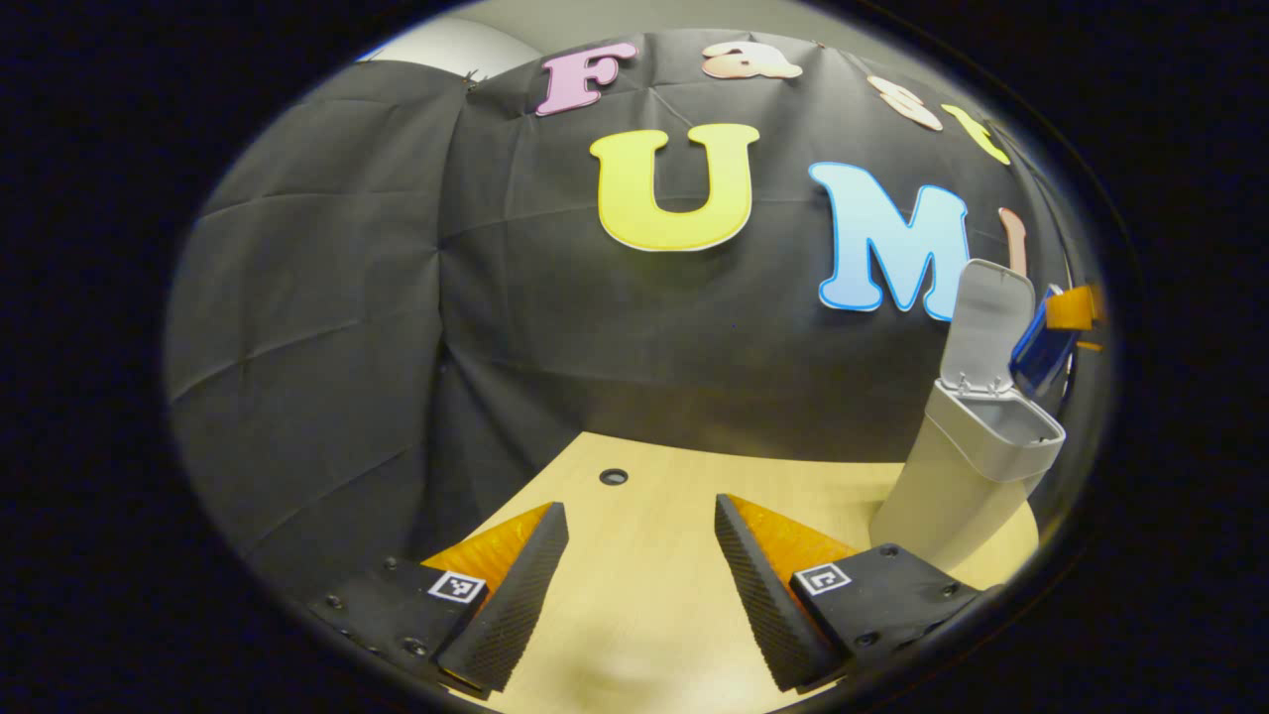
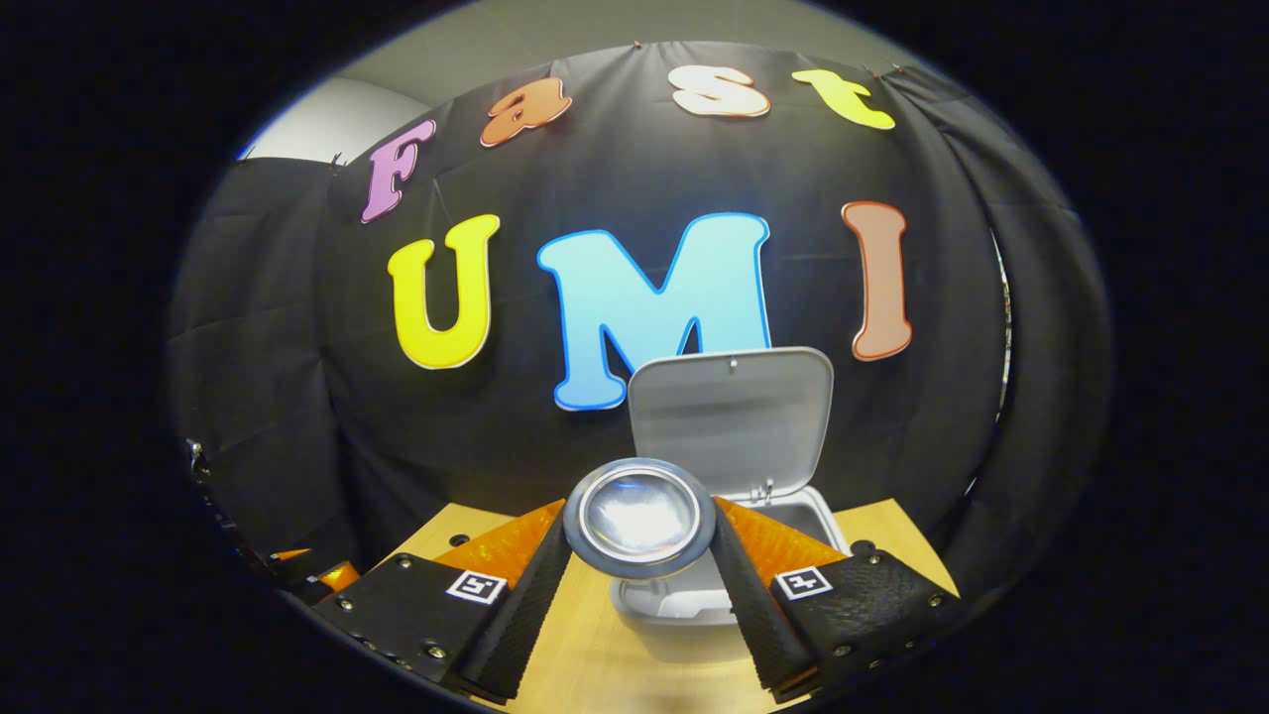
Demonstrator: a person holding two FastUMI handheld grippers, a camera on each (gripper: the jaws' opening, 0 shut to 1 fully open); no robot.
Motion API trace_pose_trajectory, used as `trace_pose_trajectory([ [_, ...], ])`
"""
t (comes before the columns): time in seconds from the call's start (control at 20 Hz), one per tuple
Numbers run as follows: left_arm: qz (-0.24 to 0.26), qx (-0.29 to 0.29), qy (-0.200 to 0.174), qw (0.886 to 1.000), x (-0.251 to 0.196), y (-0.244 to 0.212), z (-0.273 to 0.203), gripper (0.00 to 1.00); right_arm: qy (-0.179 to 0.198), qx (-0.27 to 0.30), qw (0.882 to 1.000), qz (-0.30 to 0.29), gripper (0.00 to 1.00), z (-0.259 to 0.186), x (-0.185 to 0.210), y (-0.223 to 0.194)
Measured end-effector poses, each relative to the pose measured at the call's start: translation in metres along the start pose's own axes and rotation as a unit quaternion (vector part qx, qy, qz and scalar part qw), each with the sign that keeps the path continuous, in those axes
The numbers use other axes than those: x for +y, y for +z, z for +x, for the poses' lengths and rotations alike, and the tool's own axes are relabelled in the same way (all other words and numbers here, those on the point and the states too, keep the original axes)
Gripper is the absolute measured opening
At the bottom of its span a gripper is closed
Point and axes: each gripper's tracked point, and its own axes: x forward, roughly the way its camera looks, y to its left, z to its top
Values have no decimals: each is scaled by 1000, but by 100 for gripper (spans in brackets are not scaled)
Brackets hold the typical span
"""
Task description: Press the lid of the desktop garbage bin to open it, pick up the crumpled paper on the desktop and throw it into the bin, then pick up the pop can on the desktop and drop it into the bin, and finally close the garbage bin lid.
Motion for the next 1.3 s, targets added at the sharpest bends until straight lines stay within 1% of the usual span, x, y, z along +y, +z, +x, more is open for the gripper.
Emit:
trace_pose_trajectory([
  [0.2, -1, 4, -5, 1000, -6, -1, 1, 100, -25, -43, 999, -19, 83, 15, -17, 28],
  [0.3, -1, 5, -5, 1000, -7, -3, 2, 100, -31, -46, 998, -18, 83, 22, -23, 28],
  [0.45, 2, 6, -3, 1000, -7, -2, 3, 100, -36, -35, 998, -25, 83, 35, -29, 19],
  [0.5, 2, 7, -3, 1000, -7, -3, 4, 100, -38, -31, 998, -32, 80, 40, -31, 16],
  [0.55, 2, 8, -3, 1000, -7, -2, 5, 100, -38, -26, 998, -36, 83, 44, -32, 11],
  [0.7, 4, 9, -3, 1000, -10, -3, 9, 100, -38, -6, 998, -40, 84, 59, -35, -4],
  [0.75, 5, 8, -3, 1000, -11, -2, 11, 97, -38, -1, 998, -43, 83, 63, -36, -7],
  [0.9, 6, 9, -4, 1000, -14, -2, 15, 97, -37, 15, 998, -53, 84, 76, -37, -22],
  [0.95, 6, 10, -4, 1000, -15, -3, 17, 100, -36, 23, 998, -52, 84, 80, -38, -30],
  [1.2, 11, 8, -6, 1000, -23, 0, 20, 100, -38, 63, 997, -39, 84, 97, -43, -68],
  [1.3, 9, 7, -13, 1000, -30, 1, 22, 100, -40, 80, 995, -36, 84, 99, -47, -82],
])
